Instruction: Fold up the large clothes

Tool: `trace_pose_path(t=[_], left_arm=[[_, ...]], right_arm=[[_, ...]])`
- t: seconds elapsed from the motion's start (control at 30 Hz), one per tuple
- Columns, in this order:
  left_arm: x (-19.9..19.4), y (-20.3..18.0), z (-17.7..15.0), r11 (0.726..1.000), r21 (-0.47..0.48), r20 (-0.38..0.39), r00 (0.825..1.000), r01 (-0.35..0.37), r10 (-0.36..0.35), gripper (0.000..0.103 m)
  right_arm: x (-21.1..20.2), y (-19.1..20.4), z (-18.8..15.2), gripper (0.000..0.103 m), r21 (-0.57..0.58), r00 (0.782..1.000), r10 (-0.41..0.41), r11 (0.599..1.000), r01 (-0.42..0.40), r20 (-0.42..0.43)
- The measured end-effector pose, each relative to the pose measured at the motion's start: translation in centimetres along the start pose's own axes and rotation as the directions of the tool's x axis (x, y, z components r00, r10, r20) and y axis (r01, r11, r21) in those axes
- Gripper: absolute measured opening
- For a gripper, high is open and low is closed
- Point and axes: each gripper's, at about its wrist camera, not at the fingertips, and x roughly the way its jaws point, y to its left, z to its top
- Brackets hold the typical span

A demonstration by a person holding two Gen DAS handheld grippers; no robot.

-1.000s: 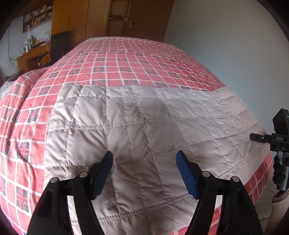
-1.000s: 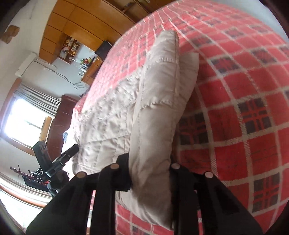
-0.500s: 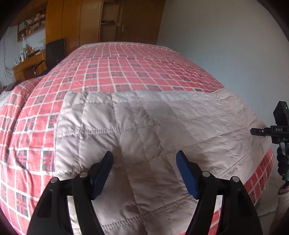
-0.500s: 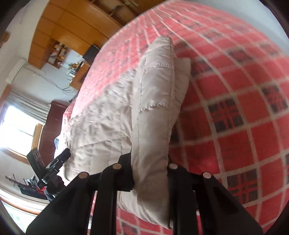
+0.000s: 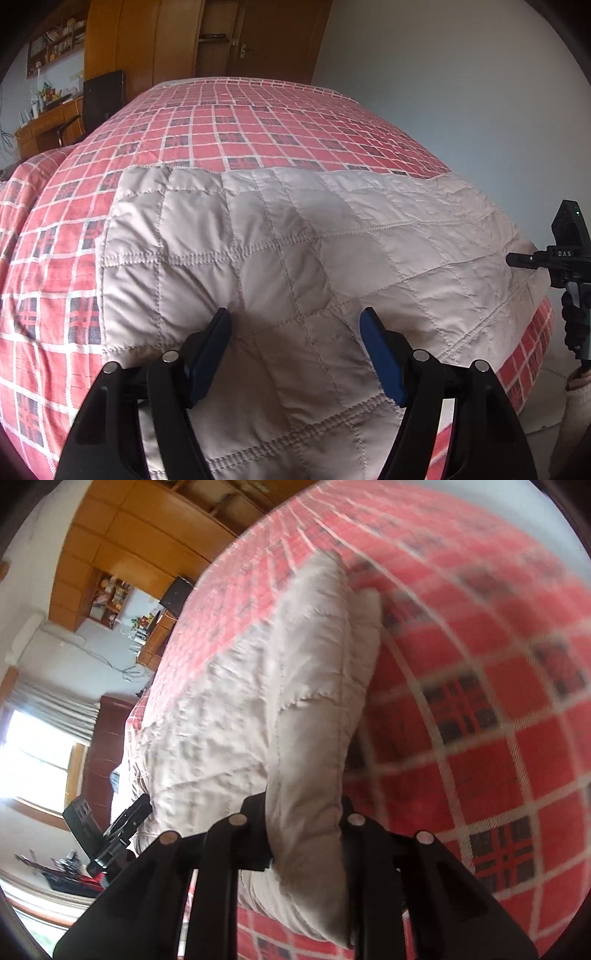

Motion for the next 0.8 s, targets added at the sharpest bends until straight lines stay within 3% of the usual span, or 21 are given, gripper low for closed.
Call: trace_pose_path(t=[0.07,0.17,0.37,0.63,0.8], left_arm=[[-1.0,0.5,0.5,0.997,-0.034,-0.01,0.998,0.067,-0.067,0.072],[-2.3,0.5,1.0,0.993,-0.053,-0.015,0.994,0.108,-0.109,0.072],[-3.8,1.0,2.1,0.967,-0.129,-0.022,0.974,0.221,-0.226,0.072],[-3.0,2.3,3.4,0.893,-0.243,-0.014,0.919,0.378,-0.393,0.073],[-0.3,2.8,4.3,0.844,-0.307,-0.03,0.882,0.44,-0.471,0.073]], right_arm=[[-1.1,2.5,0.2,0.018,-0.053,0.999,-0.027,0.998,0.028,0.02],[-1.8,7.7,0.5,0.018,-0.176,0.997,-0.058,0.982,0.064,0.042],[1.2,17.7,-0.9,0.018,-0.409,0.996,-0.085,0.909,0.082,0.011],[8.9,22.7,-4.4,0.025,-0.55,0.986,-0.155,0.83,0.094,-0.066],[12.2,23.2,-6.1,0.034,-0.571,0.983,-0.141,0.82,0.05,-0.117]])
